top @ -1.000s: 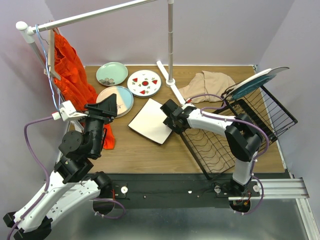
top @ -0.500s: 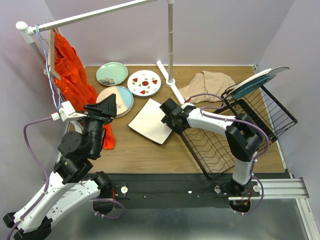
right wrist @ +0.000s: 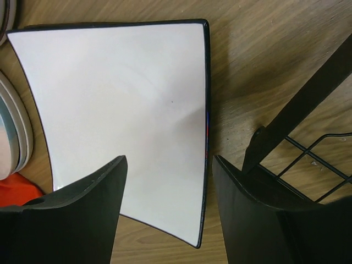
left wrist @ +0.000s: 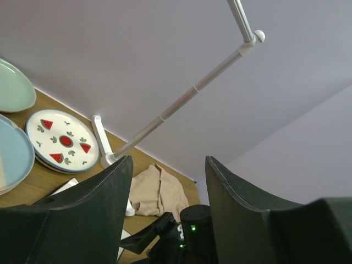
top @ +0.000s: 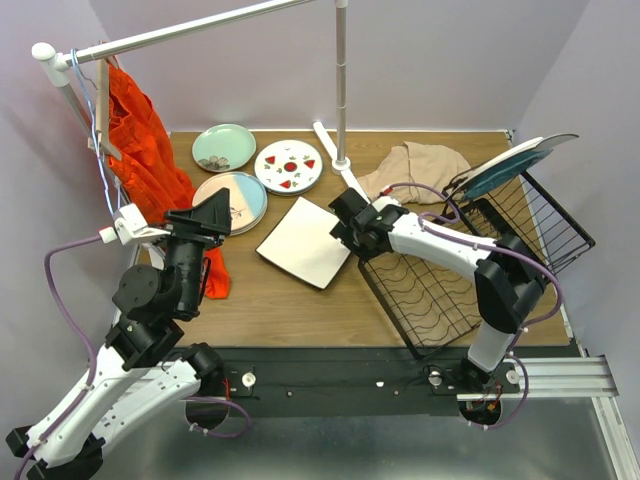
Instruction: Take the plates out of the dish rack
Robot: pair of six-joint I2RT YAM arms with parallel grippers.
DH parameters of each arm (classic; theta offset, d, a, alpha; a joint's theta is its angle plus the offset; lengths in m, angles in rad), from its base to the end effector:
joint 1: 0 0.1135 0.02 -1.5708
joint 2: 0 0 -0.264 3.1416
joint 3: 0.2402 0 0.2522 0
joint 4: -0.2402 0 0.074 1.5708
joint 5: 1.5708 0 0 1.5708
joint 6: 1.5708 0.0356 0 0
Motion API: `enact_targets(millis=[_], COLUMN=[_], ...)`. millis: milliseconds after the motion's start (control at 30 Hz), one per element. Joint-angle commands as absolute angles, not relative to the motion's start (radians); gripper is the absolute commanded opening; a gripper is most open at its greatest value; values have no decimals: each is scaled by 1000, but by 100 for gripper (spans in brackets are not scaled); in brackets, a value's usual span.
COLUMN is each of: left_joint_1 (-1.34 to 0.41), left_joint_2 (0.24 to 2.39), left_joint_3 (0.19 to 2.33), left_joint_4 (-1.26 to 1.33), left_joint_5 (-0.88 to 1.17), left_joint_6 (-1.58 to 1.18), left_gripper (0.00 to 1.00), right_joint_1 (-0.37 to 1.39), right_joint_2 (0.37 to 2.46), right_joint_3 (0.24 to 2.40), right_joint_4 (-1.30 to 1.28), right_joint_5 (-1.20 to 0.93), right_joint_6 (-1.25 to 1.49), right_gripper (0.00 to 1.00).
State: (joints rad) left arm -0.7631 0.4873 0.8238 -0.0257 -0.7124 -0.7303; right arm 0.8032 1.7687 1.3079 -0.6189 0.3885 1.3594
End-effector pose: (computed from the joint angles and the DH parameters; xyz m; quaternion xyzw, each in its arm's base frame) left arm 0.0842 -0.0483 0.4055 -0.2727 0.5567 -0.3636 0.6954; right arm 0.2655 0.2557 0.2229 0.3064 0.9023 0.1225 0.2774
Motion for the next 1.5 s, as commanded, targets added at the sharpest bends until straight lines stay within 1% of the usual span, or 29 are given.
enact_targets(millis=[0,233,367,667,933,1067,1200,1467], left_joint_1=[-762,-762,-762,-762,-762,-762,-762,-762], left_joint_2=[471,477,485,485,494,506,518,572], left_joint_3=[839,842,851,871,882,896,899,914], left_joint_4=[-31,-26,-21,-15,-8,-5,-5,18], left_joint_5=[-724,-707,-684,-669,-649,-623,-563,-499], left_joint_6=[-730,-712,-687,-649,-612,-571,-520,-454], left_gripper=[64,64,64,64,64,64,64,64], right_joint_1=[799,798,799,798,799,798,799,798], right_joint_2=[1714,1672,1643,1582,1572,1549,1487,1329], right_joint_3=[1331,1391,1436,1520,1577,1644,1689,1717], right_joint_4=[-664,-661,-643,-558,-557,-557,-569,-610], right_joint_5=[453,465,454,391,350,327,420,721], right_joint_6=[1312,1203,1097,872,789,717,701,632], right_gripper=[70,69,69,69,69,68,66,66])
